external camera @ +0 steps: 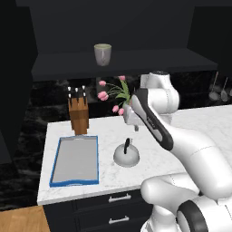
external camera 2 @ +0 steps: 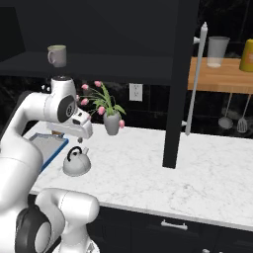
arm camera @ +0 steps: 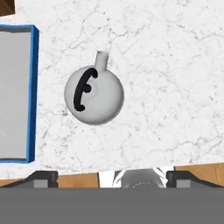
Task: Pick the kettle from the counter and place it on the tray. Then pick the mug from the cabinet and place it on the tray. Then close the cabinet doors.
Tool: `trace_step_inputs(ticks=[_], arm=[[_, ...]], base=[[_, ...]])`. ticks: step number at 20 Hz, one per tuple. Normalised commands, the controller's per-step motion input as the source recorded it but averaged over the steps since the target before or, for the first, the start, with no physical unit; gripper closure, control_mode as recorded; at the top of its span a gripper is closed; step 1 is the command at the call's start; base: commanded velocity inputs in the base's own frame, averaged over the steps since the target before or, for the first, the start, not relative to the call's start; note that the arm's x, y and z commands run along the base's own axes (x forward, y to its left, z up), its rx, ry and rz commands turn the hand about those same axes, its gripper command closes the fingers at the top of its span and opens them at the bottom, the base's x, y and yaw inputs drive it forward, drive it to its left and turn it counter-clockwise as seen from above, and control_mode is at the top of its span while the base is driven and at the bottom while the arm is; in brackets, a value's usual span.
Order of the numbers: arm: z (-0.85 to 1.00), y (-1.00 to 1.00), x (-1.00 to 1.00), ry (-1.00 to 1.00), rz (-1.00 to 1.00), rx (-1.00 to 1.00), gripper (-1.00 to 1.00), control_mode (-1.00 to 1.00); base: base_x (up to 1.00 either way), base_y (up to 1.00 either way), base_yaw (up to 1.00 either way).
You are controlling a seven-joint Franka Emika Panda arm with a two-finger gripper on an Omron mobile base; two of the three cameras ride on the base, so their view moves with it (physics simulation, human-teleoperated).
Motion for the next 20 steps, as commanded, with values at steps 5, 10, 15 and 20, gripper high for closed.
trace_step_inputs(ticks=[5,10,15,20], arm=[[-0.53,0.54,0.3,0.01,-0.19,0.0,-1.0,-1.0],[-0.38,0.38,0.55,0.0,-0.17,-0.03,-1.0,-1.0],[-0.29,0.04,0.35,0.0,-0.08,0.0,-1.0,-1.0],[-0.3,0.0,0.07,0.0,-0.06,0.0,-1.0,-1.0]], base=[[0.0,0.0,0.0],[0.0,0.0,0.0],[0.0,0.0,0.0],[0.0,0.0,0.0]])
